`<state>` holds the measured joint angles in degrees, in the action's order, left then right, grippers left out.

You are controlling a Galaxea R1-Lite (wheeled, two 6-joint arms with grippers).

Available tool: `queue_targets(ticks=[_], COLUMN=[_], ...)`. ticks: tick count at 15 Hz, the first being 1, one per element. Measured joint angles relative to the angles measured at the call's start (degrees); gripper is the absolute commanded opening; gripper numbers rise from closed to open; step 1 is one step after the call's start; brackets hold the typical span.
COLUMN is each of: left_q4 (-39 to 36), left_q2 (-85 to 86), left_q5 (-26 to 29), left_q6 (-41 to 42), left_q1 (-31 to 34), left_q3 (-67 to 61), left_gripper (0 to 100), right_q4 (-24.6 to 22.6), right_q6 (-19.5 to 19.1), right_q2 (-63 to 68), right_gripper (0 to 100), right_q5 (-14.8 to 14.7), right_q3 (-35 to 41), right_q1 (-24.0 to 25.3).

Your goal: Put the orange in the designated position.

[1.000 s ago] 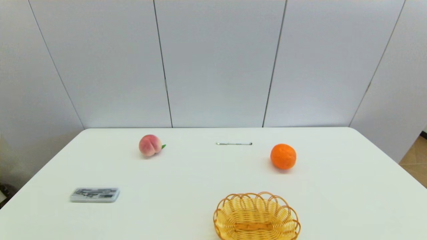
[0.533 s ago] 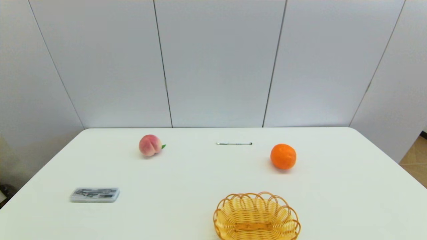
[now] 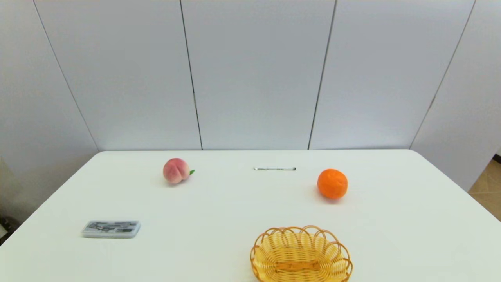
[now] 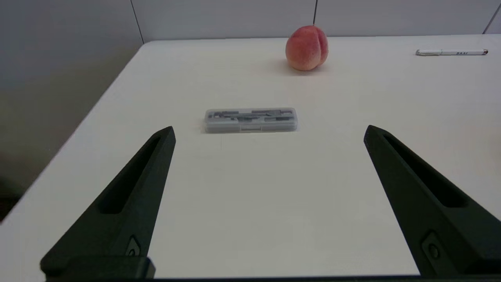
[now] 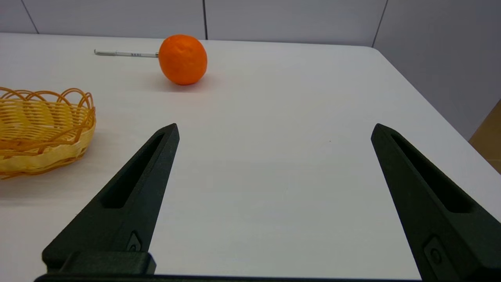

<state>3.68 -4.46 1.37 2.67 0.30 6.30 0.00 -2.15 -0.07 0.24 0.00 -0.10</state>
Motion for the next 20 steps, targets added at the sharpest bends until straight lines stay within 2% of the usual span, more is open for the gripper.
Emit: queue_targets(ticks=[3,6,9,12,15,20], left_q4=[3.0,5.8,9.7,14.7,16.5,17.1], left_q2=[-9.0,-22.3,-38.3,-55.3,-71.9,-98.3], left_q5=[1.5,6.0,10.4,12.3,13.1,14.9], left_q6=[3.2,8.3,15.3,23.2,26.9,28.4], left_q1=[0.0,0.0,-0.4,-2.0,-6.3,-15.3], left_q3=[9.1,19.8,33.5,47.4,59.6,83.1], left_gripper=[100,100,100,100,100,100], right_q4=[0.0,0.0,0.0,0.0,0.0,0.0], right_q6=[0.0,0.0,0.0,0.0,0.0,0.0], right_q2=[0.0,0.0,0.0,0.0,0.0,0.0], right_gripper=[100,100,100,100,100,100], right_q5=[0.0,0.0,0.0,0.0,0.0,0.0], right_q3=[0.0,0.0,0.0,0.0,0.0,0.0], right_q1=[0.0,0.0,0.0,0.0,0.0,0.0])
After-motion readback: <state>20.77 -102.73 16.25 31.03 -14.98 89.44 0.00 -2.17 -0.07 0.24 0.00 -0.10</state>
